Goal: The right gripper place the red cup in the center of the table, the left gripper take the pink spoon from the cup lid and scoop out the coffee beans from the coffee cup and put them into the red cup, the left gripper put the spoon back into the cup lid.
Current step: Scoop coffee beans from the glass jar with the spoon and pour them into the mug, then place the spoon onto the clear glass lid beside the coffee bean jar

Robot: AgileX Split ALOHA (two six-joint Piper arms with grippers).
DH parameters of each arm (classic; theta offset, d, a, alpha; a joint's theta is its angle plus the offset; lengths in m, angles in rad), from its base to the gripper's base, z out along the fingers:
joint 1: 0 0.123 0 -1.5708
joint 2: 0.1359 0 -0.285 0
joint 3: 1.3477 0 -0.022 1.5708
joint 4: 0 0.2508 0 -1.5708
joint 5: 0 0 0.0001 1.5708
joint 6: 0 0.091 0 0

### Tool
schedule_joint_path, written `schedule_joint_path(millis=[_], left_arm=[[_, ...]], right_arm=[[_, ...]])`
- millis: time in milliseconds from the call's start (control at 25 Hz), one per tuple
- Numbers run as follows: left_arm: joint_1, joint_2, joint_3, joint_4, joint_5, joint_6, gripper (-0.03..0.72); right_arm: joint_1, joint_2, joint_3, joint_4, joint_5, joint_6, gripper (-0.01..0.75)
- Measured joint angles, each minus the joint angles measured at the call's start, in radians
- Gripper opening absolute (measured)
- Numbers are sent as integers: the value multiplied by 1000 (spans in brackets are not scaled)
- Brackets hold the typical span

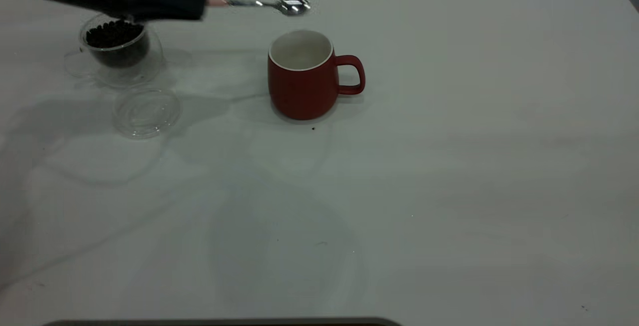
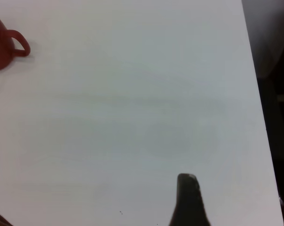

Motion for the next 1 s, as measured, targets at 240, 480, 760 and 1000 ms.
schedule_joint_path(millis=[240, 480, 760, 1000], left_arm=[[127, -126, 3, 211, 76, -235, 121], [283, -186, 77, 313, 90, -333, 121], [422, -187, 216, 360, 84, -341, 121], [474, -162, 242, 362, -9, -327, 121]], right_arm=[[0, 0, 0, 0, 0, 0, 579], [0, 0, 0, 0, 0, 0, 579], [0, 0, 0, 0, 0, 0, 579], [0, 0, 0, 0, 0, 0, 579]])
